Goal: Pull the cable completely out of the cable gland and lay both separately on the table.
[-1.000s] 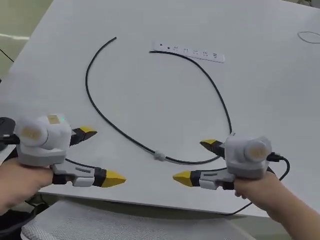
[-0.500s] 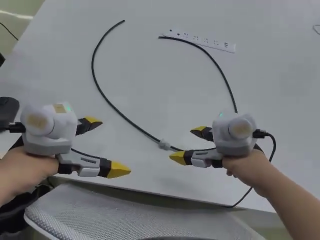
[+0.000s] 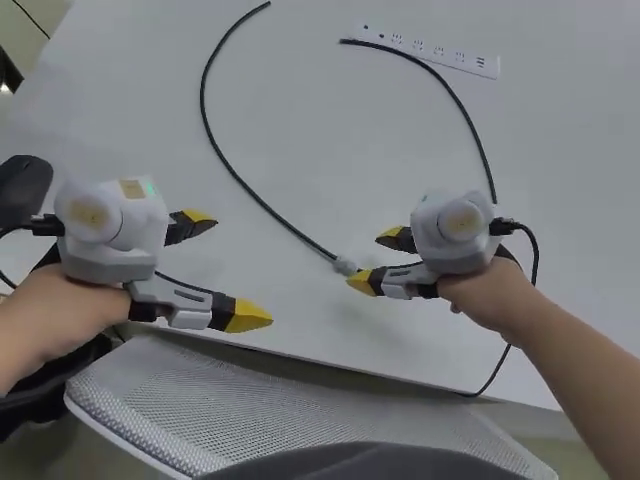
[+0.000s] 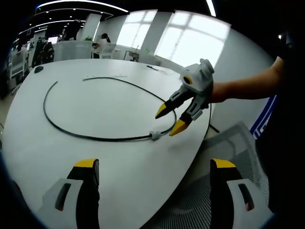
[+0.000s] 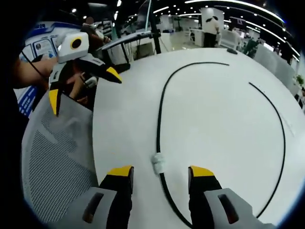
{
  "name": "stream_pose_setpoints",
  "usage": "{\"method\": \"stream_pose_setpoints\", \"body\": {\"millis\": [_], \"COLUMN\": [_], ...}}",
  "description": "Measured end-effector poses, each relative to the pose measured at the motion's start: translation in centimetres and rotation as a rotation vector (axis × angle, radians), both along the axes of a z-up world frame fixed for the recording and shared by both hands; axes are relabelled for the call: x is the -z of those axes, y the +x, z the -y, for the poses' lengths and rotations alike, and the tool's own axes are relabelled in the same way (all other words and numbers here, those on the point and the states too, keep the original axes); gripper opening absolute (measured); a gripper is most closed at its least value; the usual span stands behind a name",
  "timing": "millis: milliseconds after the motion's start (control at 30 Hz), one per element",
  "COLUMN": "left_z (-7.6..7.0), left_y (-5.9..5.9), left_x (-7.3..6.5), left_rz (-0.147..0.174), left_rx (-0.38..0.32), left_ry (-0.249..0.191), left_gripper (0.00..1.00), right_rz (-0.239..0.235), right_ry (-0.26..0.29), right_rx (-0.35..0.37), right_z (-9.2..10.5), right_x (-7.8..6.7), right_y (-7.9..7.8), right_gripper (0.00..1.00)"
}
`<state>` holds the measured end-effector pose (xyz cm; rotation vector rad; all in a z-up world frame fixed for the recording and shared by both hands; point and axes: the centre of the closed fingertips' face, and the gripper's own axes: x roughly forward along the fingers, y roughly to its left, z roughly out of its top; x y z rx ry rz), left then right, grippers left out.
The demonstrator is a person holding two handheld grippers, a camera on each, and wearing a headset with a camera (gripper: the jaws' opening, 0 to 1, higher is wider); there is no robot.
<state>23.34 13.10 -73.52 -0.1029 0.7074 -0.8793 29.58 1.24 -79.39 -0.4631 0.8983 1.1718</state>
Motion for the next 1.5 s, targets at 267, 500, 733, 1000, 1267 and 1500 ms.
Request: {"method": "stream_pose_setpoints", "body": {"millis": [267,500,733,1000,1267,1500], "left_z": [-0.1,-0.4,-0.6,-0.9,-1.0,-1.2], "left_y": [-0.2,-0.1,0.0,0.2,0.3,0.0], "left_x": [0.3,0.4,0.4,0.9,1.1,1.7], "left_rz": [-0.009,-0.001,0.000,0.001,0.012,0.023], "left_rx": [-0.001,-0.005,-0.005,0.008,0.027,0.063], "left_ry": [-0.002,0.001,0.004,0.034,0.069,0.129], "left_gripper": [0.96,0.96,0.95,0.95,0.95,0.95], "right_rz": [-0.007,-0.019,-0.023,-0.026,-0.027,-0.020], "right_ry": [-0.036,-0.053,-0.068,-0.085,-0.095,-0.096], "right_rx": [-0.047,-0.078,-0.107,-0.133,-0.147,-0.144], "right_z": [-0.2,-0.6,-0.8,-0.8,-0.8,-0.9], "right_x": [1.2,1.7,2.0,2.5,2.7,2.6], "right_y": [-0.1,-0.4,-0.5,-0.5,-0.5,-0.5], "right_gripper": [0.32,0.26,0.19,0.13,0.09,0.07]}}
